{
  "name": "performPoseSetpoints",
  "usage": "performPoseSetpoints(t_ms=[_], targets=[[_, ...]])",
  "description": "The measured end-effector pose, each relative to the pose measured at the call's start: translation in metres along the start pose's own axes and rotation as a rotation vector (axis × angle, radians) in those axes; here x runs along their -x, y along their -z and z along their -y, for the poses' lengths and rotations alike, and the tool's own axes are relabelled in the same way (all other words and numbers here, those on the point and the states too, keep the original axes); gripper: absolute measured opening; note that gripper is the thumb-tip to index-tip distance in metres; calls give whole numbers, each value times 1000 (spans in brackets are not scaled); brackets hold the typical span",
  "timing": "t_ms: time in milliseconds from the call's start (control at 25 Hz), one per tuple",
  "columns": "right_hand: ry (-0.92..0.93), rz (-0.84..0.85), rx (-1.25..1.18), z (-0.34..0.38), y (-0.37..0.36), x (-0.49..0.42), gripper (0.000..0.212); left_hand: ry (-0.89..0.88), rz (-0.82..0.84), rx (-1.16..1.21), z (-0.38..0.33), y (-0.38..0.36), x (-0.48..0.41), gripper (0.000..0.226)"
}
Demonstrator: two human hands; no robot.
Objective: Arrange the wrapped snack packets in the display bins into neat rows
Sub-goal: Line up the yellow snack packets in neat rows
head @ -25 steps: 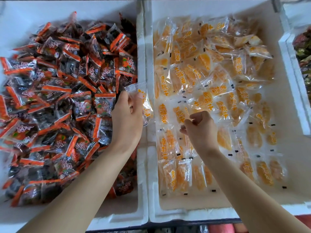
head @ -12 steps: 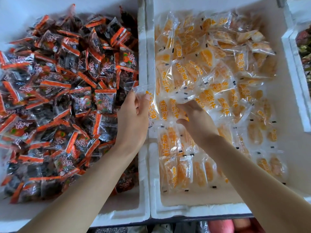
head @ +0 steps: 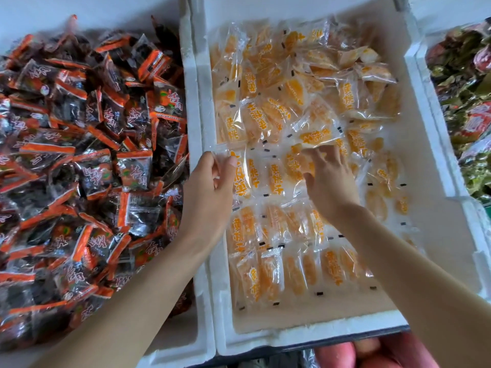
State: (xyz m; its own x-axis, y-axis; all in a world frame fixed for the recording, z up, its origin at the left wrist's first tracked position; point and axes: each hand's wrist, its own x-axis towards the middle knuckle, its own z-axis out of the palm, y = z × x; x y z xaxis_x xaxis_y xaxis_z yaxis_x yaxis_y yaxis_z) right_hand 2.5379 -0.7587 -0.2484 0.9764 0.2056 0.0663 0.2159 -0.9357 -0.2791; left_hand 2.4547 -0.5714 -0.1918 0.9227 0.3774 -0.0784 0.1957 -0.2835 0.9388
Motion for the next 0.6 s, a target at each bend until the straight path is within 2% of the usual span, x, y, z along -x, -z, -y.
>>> performPoseSetpoints(t_ms=[80, 200, 320, 440, 520, 600], targets=[[-7, 54, -46, -12, -2, -6, 39, 13, 15, -9, -2, -9, 1, 23], [-22, 34, -136, -12, -6, -13, 44, 53, 77, -21, -3, -24, 2, 24], [-122, -46, -347, -8, 3, -13, 51, 98, 109, -31, -6, -39, 3, 29], [-174, -124, -525, -13, 28, 7, 50, 176, 203, 73, -6, -52, 7, 29], [-182, -38, -544, -23, 44, 32, 48, 203, 314, 53, 1, -60, 13, 21], [-174, 138, -502, -36, 52, 59, 44, 170, 423, -92, 8, -70, 24, 21]])
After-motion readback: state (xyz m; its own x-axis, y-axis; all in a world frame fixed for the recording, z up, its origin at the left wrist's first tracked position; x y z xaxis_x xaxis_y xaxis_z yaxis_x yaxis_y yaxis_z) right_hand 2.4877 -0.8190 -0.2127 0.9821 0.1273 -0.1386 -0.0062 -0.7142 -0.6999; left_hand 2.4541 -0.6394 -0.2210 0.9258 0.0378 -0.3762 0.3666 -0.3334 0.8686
